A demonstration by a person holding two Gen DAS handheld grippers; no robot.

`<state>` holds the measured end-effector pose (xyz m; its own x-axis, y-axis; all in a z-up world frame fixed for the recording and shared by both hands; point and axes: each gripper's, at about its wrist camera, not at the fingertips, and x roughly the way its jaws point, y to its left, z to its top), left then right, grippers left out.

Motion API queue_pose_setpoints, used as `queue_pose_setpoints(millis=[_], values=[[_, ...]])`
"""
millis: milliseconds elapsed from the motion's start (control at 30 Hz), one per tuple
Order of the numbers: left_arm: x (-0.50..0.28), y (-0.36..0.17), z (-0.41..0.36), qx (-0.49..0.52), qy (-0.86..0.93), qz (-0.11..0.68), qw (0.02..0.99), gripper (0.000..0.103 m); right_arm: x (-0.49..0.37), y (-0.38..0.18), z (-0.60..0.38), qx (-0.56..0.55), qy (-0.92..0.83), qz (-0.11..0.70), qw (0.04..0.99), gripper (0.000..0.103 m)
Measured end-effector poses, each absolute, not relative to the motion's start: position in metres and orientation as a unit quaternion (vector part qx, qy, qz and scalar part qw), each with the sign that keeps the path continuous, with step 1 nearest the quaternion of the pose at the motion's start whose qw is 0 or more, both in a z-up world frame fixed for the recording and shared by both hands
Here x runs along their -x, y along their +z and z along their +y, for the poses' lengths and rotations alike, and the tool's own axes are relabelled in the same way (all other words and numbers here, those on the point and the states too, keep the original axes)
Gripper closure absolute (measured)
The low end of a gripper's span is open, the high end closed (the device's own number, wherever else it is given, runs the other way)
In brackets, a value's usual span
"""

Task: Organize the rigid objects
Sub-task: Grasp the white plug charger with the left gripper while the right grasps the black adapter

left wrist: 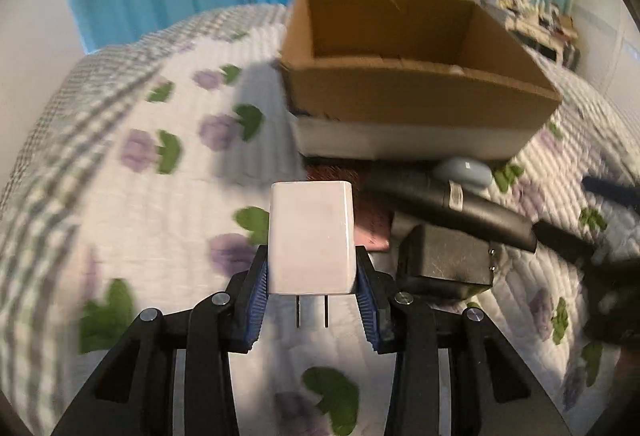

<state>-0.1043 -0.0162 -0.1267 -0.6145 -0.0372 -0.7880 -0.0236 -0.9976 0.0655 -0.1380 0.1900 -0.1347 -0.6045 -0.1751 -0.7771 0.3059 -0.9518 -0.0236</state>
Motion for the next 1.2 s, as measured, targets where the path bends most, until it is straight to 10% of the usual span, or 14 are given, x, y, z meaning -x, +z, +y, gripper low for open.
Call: queue_pose_setpoints(millis=[633,767,1200], values=[[0.106,-0.119,-0.056,-0.431,-0.902,-0.005,0.028,0.063,0.147,-0.197,0.114,-0.489,-0.87,-0.009,0.058,0.007],[0.106,-0.12,-0.056,-0.432,-0.902,-0.002,0.025,0.063,0.151,-0.205,0.113,-0.491,-0.869,-0.008,0.055,0.028],[0.096,-0.109,-0.038,-0.415,-0.909,-0.03,0.028,0.063,0.119,-0.193,0.143,-0.48,-0.873,-0.016,0.083,0.029]])
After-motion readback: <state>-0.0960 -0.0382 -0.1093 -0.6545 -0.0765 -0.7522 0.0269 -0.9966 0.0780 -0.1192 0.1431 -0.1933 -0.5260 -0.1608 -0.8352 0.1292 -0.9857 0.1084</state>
